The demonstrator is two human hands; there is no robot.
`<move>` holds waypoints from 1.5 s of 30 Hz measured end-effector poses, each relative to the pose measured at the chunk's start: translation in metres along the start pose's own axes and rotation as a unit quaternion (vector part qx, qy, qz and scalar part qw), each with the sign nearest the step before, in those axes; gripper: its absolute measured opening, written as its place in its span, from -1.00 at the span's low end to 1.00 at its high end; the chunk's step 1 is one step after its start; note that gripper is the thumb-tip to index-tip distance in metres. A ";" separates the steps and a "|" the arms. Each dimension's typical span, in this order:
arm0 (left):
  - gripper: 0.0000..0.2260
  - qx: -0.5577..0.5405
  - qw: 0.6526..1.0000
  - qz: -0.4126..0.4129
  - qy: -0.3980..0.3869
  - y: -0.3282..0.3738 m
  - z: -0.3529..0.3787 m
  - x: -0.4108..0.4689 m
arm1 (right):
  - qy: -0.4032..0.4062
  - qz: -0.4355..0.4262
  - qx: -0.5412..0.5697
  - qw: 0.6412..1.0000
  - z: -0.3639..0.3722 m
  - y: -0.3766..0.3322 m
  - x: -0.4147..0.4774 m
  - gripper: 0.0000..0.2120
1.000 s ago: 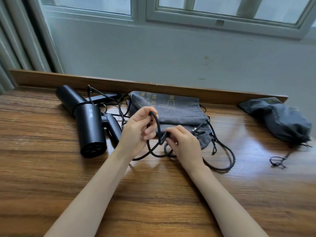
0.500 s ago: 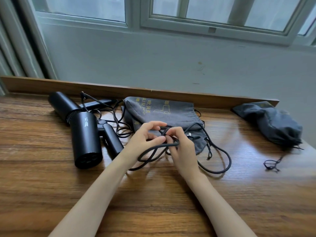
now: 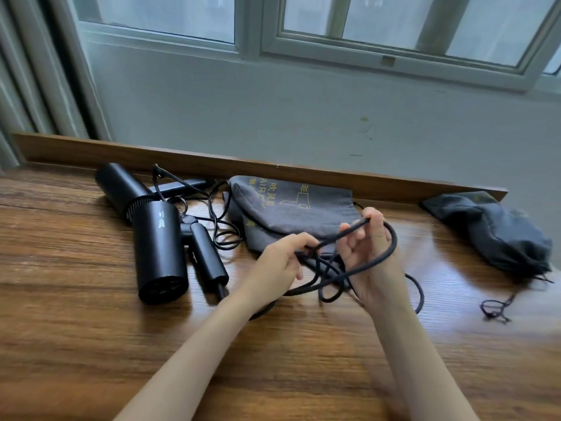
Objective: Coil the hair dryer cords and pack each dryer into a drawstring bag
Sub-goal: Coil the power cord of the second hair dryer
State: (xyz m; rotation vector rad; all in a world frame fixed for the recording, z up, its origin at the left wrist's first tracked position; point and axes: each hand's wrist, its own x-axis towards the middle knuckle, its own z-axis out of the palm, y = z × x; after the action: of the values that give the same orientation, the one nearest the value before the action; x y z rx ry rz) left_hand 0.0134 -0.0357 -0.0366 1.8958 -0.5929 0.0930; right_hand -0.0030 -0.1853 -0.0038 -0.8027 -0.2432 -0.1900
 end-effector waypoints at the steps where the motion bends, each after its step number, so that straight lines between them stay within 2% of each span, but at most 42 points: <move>1: -0.59 0.018 1.000 0.014 0.012 -0.001 0.000 0.001 | -0.024 0.012 0.012 1.000 -0.001 -0.002 0.002 -0.78; 3: -0.60 0.027 0.998 0.023 0.045 -0.004 -0.001 0.003 | -0.089 0.034 -0.004 0.995 -0.002 -0.005 0.003 -0.74; 6: -0.67 -0.107 0.987 -0.080 0.095 -0.007 -0.005 0.004 | -0.198 0.071 -0.155 0.965 -0.008 -0.007 -0.003 -0.73; 7: -0.71 -0.178 0.971 -0.115 0.109 -0.007 -0.008 0.005 | -0.233 0.080 -0.241 0.939 -0.011 -0.009 -0.005 -0.73; 10: -0.68 -0.354 0.915 -0.149 0.123 -0.003 -0.018 0.007 | -0.348 0.129 -0.449 0.813 -0.019 -0.019 -0.009 -0.86; 12: -0.66 -0.401 0.896 -0.156 0.109 0.000 -0.020 0.005 | -0.404 0.189 -0.488 0.750 -0.020 -0.023 -0.010 -0.78; 14: -0.69 -0.428 0.883 -0.170 0.087 -0.001 -0.018 0.002 | -0.417 0.228 -0.517 0.712 -0.016 -0.023 -0.012 -0.67; 15: -0.71 -0.439 0.878 -0.174 0.076 -0.002 -0.017 0.002 | -0.411 0.240 -0.519 0.710 -0.014 -0.023 -0.013 -0.62; 16: -0.75 -0.444 0.876 -0.177 0.068 -0.003 -0.017 0.002 | -0.390 0.253 -0.505 0.727 -0.013 -0.025 -0.014 -0.58; 18: -0.86 -0.442 0.875 -0.185 0.065 -0.007 -0.017 0.002 | -0.311 0.261 -0.464 0.788 -0.011 -0.033 -0.016 -0.58; 20: -0.87 -0.433 0.877 -0.192 0.077 -0.009 -0.018 0.002 | -0.217 0.200 -0.460 0.838 -0.011 -0.040 -0.017 -0.68; 21: -0.86 -0.431 0.877 -0.195 0.083 -0.009 -0.018 0.003 | -0.176 0.153 -0.477 0.847 -0.012 -0.040 -0.018 -0.72; 22: -0.84 -0.431 0.877 -0.195 0.088 -0.009 -0.018 0.003 | -0.142 0.101 -0.509 0.843 -0.014 -0.038 -0.020 -0.77; 24: -0.80 -0.439 0.873 -0.192 0.094 -0.006 -0.017 0.003 | -0.082 0.013 -0.595 0.800 -0.021 -0.026 -0.024 -0.89; 25: -0.79 -0.445 0.869 -0.191 0.099 -0.003 -0.016 0.002 | -0.050 -0.007 -0.623 0.781 -0.027 -0.020 -0.025 -0.89; 27: -0.81 -0.447 0.869 -0.187 0.103 0.000 -0.015 0.002 | -0.002 -0.019 -0.617 0.787 -0.033 -0.014 -0.023 -0.86; 29: -0.81 -0.445 0.873 -0.181 0.088 0.004 -0.014 0.000 | -0.029 -0.046 -0.608 0.792 -0.030 -0.014 -0.017 -0.97; 30: -0.80 -0.448 0.873 -0.179 0.071 0.006 -0.014 0.000 | -0.066 -0.059 -0.608 0.789 -0.028 -0.014 -0.015 -0.88; 32: -0.76 -0.457 0.872 -0.173 0.039 0.008 -0.014 -0.001 | -0.120 -0.034 -0.570 0.812 -0.025 -0.011 -0.011 -0.68; 34: -0.75 -0.443 0.882 -0.153 0.038 0.007 -0.015 -0.001 | -0.124 -0.003 -0.526 0.841 -0.021 -0.010 -0.005 -0.58; 36: -0.75 -0.409 0.902 -0.121 0.065 0.003 -0.016 -0.001 | -0.116 0.010 -0.520 0.846 -0.020 -0.008 0.003 -0.54; 39: -0.80 -0.382 0.915 -0.088 0.099 -0.001 -0.019 -0.001 | -0.124 0.021 -0.552 0.824 -0.018 -0.001 0.013 -0.63; 42: -0.77 -0.376 0.921 -0.073 0.076 -0.001 -0.020 -0.002 | -0.138 0.024 -0.531 0.836 -0.013 0.005 0.017 -0.82; 45: -0.73 -0.326 0.940 -0.056 0.078 0.001 -0.019 -0.003 | -0.179 0.050 -0.491 0.851 -0.010 0.013 0.015 -0.79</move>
State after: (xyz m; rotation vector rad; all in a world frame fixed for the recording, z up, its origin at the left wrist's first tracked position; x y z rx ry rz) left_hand 0.0142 -0.0182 -0.0297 1.2565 -0.3457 -0.0278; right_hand 0.0159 -0.1843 -0.0153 -1.8806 -0.4670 -0.0494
